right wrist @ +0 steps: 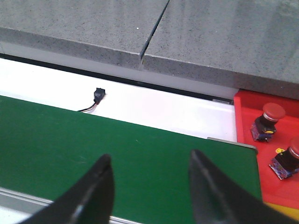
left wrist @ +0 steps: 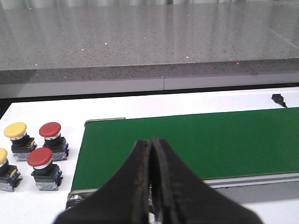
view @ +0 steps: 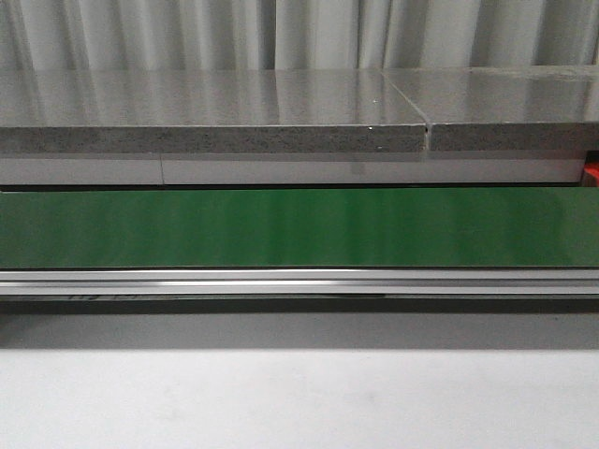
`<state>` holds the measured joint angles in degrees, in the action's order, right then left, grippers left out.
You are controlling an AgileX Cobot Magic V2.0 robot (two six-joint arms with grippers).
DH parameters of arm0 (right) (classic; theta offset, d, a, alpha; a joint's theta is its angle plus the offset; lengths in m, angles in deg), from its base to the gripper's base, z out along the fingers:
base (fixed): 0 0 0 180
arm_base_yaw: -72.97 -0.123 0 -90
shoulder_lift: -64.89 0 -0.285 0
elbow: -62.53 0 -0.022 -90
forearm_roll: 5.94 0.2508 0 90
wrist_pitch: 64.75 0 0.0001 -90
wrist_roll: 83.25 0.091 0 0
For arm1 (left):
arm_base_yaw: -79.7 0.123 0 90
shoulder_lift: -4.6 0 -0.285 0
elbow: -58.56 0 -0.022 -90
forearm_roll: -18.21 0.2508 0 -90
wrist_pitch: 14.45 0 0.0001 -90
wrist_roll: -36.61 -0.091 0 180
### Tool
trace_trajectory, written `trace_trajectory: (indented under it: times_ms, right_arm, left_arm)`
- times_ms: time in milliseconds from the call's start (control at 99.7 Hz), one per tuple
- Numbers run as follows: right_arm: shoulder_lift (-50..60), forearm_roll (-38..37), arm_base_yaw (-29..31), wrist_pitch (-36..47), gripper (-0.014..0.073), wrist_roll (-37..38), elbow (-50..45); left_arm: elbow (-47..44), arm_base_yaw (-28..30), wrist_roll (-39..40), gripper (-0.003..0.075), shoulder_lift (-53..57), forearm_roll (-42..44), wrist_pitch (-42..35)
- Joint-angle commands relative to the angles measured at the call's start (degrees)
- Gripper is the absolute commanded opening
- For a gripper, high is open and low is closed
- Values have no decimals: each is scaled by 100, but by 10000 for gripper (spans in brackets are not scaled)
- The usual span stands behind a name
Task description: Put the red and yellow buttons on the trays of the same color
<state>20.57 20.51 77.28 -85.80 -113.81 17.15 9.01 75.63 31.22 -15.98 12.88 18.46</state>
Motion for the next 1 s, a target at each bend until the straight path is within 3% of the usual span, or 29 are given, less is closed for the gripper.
trace_trajectory:
  times_ms: [0, 90, 822, 912, 993]
  right_arm:
    - [95, 98, -8, 372, 94, -57, 139]
    - [102, 98, -8, 372, -75, -57, 139]
    - [102, 103, -8, 372, -68, -57, 139]
    - [102, 103, -8, 372, -68, -57, 139]
    - [102, 103, -8, 377, -68, -57, 139]
  left_arm:
    - [142, -47, 62, -19, -53, -65, -423]
    - [142, -47, 62, -19, -53, -65, -423]
    - [142, -47, 62, -14, -53, -65, -383]
    - [142, -47, 62, 54, -53, -65, -371]
    - [142, -47, 62, 198, -53, -65, -361]
